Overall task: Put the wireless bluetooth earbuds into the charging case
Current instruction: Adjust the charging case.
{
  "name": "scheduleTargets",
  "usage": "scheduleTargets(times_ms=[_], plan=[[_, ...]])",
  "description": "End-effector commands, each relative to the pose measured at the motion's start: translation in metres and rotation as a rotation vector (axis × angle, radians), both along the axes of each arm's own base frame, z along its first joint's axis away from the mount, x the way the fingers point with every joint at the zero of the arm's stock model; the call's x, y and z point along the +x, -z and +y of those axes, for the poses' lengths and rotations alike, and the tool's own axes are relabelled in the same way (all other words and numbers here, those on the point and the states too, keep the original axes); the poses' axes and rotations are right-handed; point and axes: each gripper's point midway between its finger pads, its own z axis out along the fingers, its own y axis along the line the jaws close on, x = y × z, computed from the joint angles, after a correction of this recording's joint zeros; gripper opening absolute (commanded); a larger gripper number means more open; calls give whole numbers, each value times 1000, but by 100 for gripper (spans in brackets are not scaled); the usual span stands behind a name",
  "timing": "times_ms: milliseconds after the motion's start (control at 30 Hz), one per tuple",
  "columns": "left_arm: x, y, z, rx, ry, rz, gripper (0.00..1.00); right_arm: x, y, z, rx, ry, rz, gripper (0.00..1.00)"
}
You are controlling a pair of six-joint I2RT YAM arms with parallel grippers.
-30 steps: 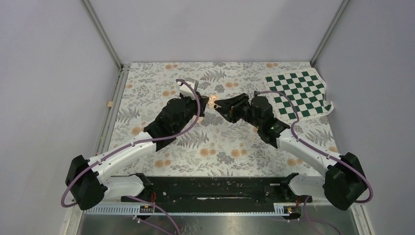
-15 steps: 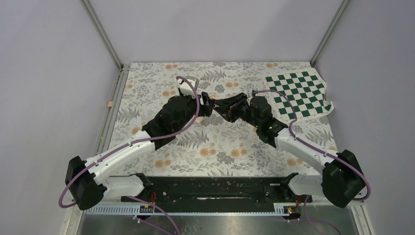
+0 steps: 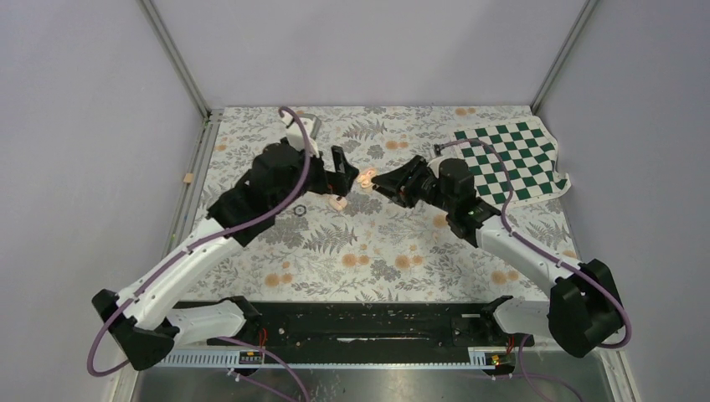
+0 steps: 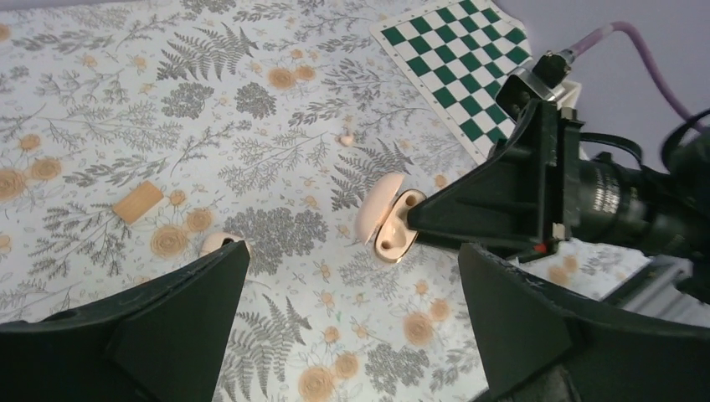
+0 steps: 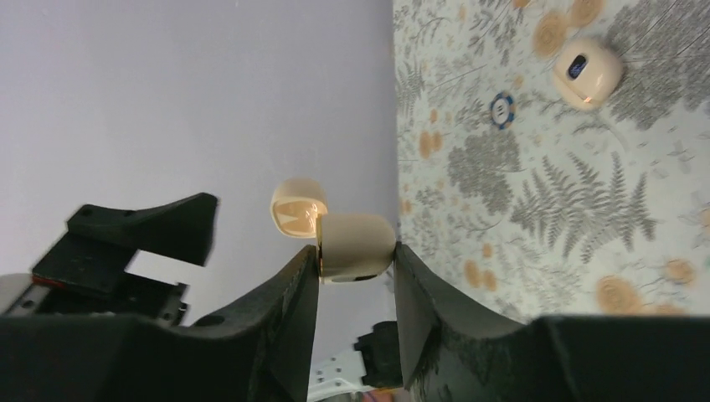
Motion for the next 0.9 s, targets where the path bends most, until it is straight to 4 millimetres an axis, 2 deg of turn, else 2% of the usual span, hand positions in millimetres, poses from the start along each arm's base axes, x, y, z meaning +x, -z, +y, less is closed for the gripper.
scheduleTargets(times_ms=[0, 133, 267, 400, 600, 700, 867], plan=[[-38, -28, 14, -117, 119, 117, 99, -15, -12, -12, -72, -214, -215, 0], [-55, -38, 18, -236, 195, 143, 99, -38, 5, -17, -144, -495, -333, 0], [-78, -42, -2, -343, 416, 272, 99, -66, 0, -15, -84, -683, -450, 0], [-85, -33, -16, -444, 523, 371, 95, -81, -7, -17, -50, -759, -539, 0], [-86, 16, -23, -395, 586, 474, 90, -86, -7, -18, -56, -809, -561, 0], [-95, 13, -29, -431, 681, 466, 88, -85, -1, -18, -65, -811, -540, 0], [-104, 15, -32, -448, 762, 482, 82, -89, -9, -17, -21, -833, -556, 0]])
